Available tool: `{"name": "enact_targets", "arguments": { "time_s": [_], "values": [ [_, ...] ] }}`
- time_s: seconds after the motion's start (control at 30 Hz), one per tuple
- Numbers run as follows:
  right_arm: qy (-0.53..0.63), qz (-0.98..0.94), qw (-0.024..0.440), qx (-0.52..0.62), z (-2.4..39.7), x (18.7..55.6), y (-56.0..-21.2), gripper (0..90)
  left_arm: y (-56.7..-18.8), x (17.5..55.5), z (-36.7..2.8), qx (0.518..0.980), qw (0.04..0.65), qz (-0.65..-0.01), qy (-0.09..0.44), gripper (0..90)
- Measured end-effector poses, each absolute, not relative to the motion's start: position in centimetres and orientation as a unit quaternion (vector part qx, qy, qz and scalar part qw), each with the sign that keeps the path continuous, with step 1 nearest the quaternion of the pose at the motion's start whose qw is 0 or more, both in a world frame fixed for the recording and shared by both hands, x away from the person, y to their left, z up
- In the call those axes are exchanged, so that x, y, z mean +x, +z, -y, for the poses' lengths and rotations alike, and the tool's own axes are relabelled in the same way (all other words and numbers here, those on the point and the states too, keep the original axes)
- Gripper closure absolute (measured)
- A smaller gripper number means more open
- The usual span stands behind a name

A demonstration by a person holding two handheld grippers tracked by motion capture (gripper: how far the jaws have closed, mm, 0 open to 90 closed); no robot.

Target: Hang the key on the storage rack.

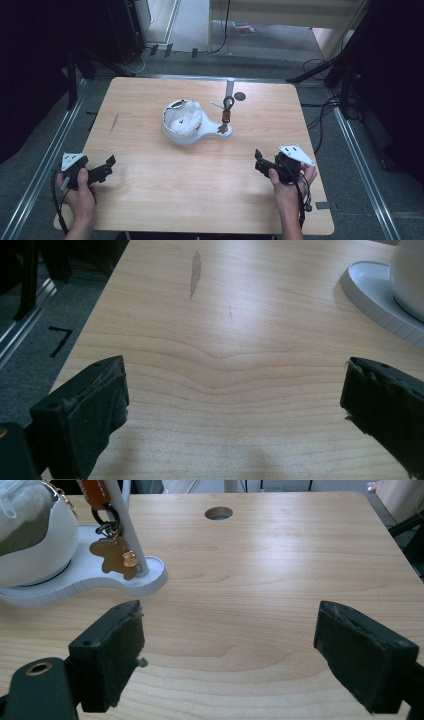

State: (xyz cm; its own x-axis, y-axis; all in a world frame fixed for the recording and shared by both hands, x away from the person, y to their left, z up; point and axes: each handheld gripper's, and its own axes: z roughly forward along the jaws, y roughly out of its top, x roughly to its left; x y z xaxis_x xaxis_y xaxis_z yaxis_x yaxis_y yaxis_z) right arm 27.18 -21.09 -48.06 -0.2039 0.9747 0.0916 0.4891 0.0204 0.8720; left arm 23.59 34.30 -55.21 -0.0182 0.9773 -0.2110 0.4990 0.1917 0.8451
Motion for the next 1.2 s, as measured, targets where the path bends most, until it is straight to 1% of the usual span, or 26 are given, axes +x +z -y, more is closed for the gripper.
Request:
{"name": "enact_targets", "arguments": {
  "time_s": [0.9,1.07,1.2],
  "values": [
    [0.385,-0.649,0.304,0.581,26.7,24.7,-50.3,13.2,-55.2,23.6,-34.3,0.565,0.414,-0.653,0.290,0.0],
    [0.386,-0.654,0.291,0.581,27.9,24.0,-50.8,13.2,-55.2,23.6,-34.3,0.564,0.414,-0.653,0.290,0.0],
    [0.383,-0.652,0.290,0.586,29.1,23.4,-51.3,13.2,-55.2,23.6,-34.3,0.564,0.414,-0.653,0.291,0.0]
  ]
}}
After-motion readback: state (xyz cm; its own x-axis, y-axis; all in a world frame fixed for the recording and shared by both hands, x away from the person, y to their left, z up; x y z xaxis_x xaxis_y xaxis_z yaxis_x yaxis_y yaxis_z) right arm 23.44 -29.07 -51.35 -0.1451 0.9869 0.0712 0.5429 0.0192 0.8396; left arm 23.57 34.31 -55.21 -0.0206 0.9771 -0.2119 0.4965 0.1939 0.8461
